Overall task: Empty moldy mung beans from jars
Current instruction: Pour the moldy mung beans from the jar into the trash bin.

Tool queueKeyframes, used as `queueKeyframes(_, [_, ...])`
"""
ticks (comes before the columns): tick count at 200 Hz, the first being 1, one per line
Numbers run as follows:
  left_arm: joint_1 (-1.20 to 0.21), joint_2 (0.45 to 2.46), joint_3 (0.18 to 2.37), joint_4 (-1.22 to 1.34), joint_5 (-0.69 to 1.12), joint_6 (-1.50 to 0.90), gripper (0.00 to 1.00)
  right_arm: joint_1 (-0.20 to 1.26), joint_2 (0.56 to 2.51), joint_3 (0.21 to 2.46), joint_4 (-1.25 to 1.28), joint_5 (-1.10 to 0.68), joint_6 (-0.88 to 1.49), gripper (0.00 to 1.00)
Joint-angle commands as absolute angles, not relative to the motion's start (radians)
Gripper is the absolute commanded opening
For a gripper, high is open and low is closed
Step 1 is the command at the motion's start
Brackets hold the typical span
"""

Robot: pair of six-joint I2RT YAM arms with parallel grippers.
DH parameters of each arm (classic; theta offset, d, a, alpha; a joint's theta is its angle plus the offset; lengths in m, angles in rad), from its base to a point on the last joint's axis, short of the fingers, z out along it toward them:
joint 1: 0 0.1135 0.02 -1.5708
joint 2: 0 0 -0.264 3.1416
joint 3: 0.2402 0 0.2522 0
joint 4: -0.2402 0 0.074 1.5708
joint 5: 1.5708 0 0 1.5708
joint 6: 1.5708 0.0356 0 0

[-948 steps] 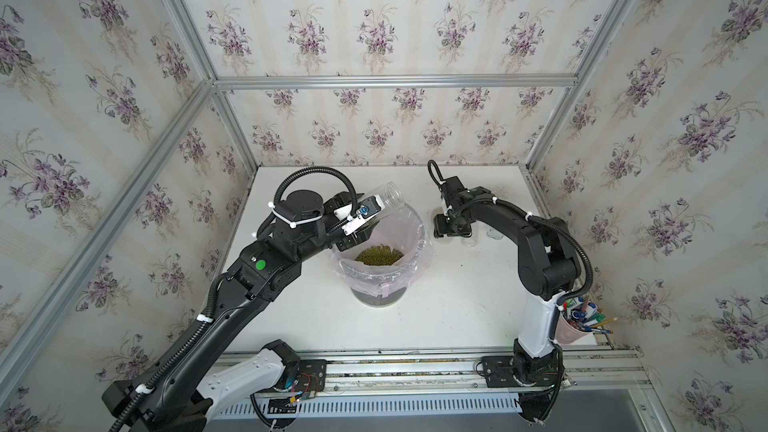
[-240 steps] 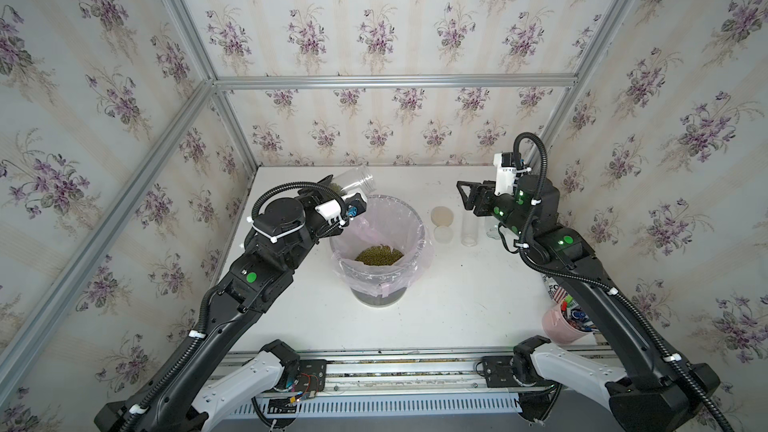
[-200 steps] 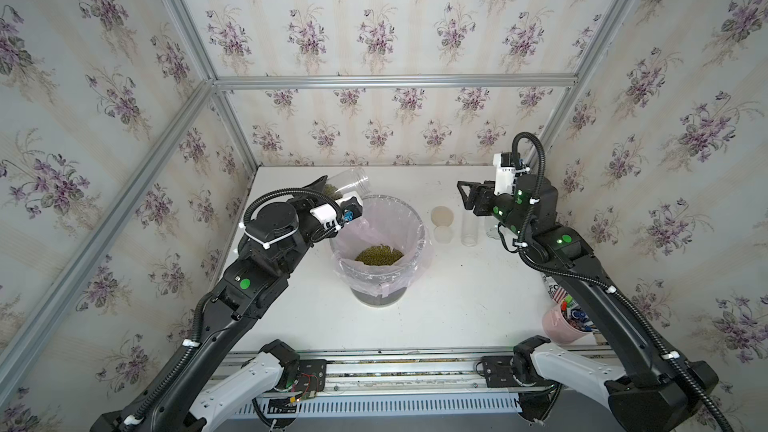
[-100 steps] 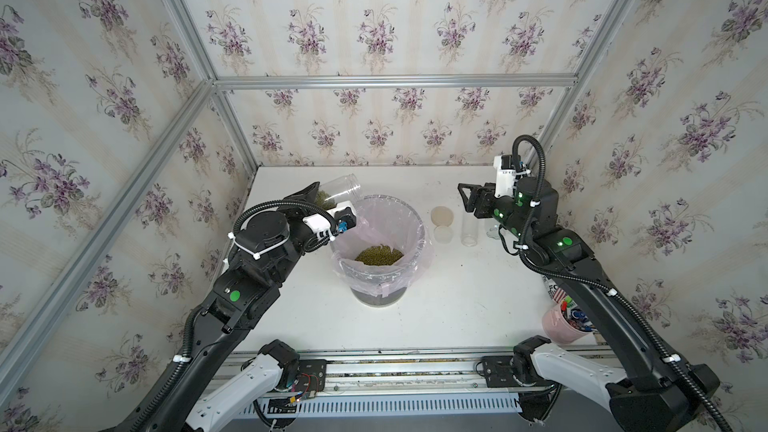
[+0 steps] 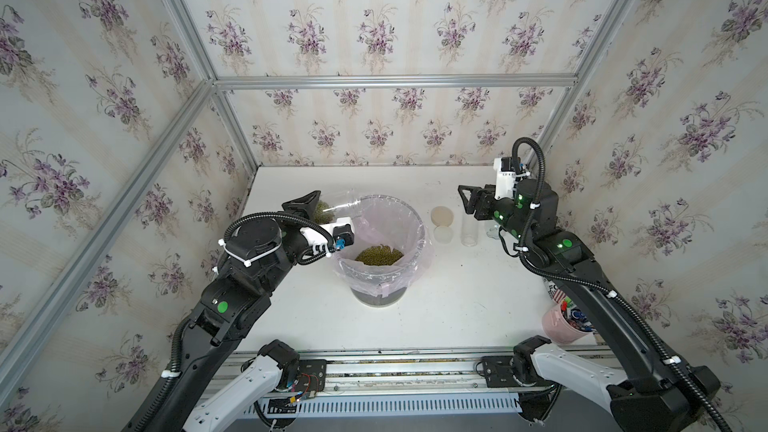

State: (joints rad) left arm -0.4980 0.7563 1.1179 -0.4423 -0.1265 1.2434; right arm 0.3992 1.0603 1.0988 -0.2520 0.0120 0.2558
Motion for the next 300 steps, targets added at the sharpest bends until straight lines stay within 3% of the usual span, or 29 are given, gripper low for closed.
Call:
queueKeyframes(1, [-0.497, 0.767, 1.149, -0.460, -0.077, 1.338, 0.00, 0.399, 1.056, 1.098, -0.218, 0.015, 0.265, 0.76])
queueKeyframes(226, [-0.501, 0.859, 1.225, -0.561, -0.031, 1.550, 0.00, 0.389, 1.040, 1.037, -0.197, 0.035, 0.270, 0.77])
queueKeyframes(300, [-0.504, 0.895, 1.257, -0.593, -0.147, 1.623, 0.00, 0.388, 1.029, 1.012, -0.183, 0.035, 0.281, 0.77])
